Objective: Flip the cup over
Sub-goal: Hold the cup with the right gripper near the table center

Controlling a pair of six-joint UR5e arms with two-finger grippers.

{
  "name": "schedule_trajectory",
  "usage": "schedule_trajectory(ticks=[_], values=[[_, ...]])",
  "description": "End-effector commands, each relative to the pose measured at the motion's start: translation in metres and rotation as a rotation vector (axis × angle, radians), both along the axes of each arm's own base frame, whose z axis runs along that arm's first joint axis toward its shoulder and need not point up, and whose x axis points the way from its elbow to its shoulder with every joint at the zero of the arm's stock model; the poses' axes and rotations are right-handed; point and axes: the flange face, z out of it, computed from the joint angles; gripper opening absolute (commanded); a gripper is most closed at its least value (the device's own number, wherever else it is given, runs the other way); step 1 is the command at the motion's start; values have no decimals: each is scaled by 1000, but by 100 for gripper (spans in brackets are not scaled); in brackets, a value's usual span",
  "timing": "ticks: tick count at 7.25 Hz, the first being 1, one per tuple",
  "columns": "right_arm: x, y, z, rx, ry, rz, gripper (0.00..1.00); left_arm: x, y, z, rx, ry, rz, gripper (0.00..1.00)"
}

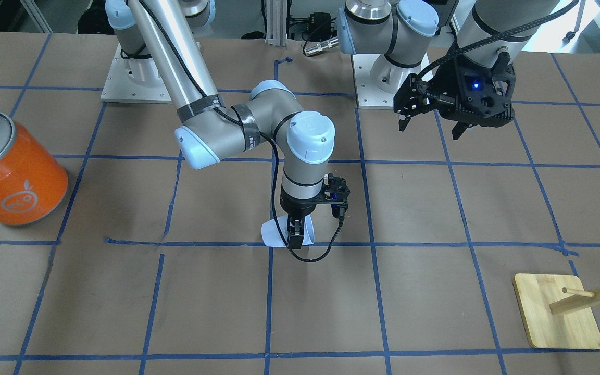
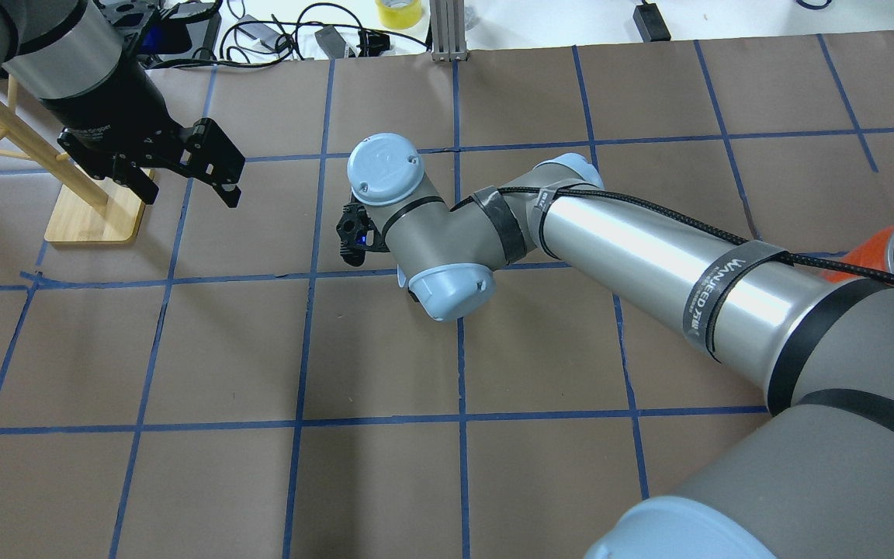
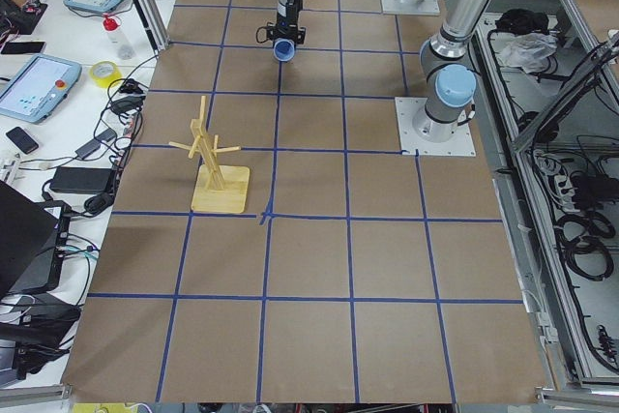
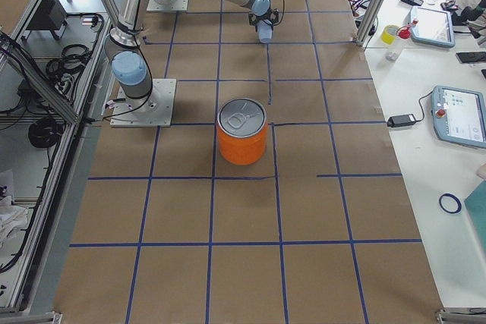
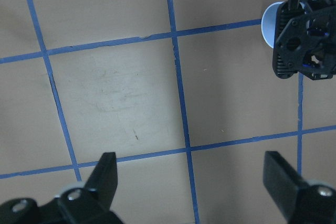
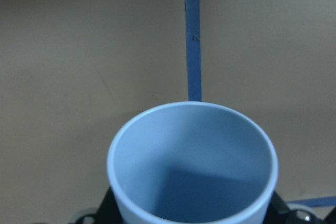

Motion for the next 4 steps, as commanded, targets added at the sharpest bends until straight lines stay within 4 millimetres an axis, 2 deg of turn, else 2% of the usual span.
schedule_trajectory(ticks=[1,2,4], values=[[5,1,-8,-1,15,18,0,0,0,0,0,0,0,100],[-1,-3,-8,-20,53,17,0,0,0,0,0,0,0,100],[-1,-4,-7,-21,45,13,0,0,0,1,-1,0,0,100]])
